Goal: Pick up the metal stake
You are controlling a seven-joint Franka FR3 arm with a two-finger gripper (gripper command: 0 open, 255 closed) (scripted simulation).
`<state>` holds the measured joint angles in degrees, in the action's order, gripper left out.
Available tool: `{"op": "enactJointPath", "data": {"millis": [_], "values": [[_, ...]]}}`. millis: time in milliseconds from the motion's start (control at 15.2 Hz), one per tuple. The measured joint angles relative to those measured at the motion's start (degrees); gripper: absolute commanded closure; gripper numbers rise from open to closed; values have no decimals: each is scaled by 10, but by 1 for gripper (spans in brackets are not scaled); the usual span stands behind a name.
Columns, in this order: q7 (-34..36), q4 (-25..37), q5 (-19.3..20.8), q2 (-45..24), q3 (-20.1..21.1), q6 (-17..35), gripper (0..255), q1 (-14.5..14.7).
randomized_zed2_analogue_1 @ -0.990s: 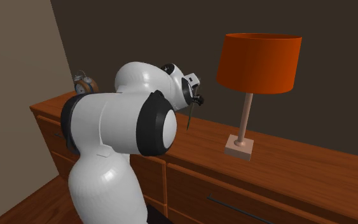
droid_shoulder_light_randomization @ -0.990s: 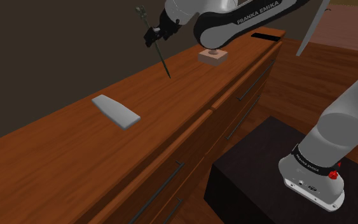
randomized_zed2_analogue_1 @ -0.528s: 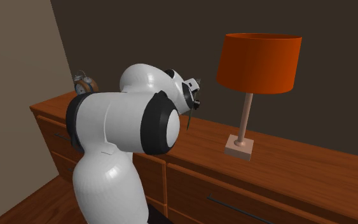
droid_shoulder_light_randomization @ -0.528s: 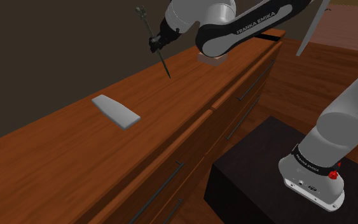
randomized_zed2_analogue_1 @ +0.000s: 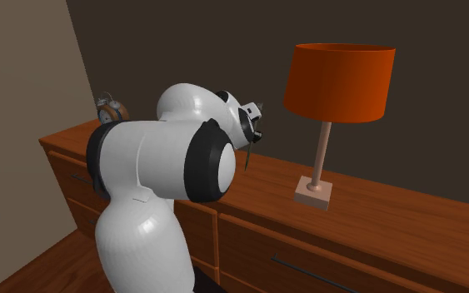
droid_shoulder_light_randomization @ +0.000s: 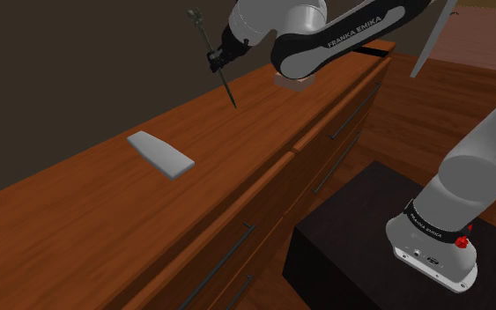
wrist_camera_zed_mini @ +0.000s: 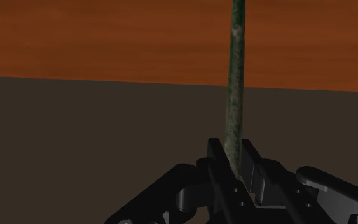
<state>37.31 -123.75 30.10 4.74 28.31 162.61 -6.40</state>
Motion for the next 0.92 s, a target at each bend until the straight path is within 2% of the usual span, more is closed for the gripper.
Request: {"op": "enactJointPath", "data": {"millis": [462, 924], "values": [[-56, 21, -63, 21, -10, -36, 255, 15], [-99, 58, -107, 32, -19, -81, 255, 27]]}}
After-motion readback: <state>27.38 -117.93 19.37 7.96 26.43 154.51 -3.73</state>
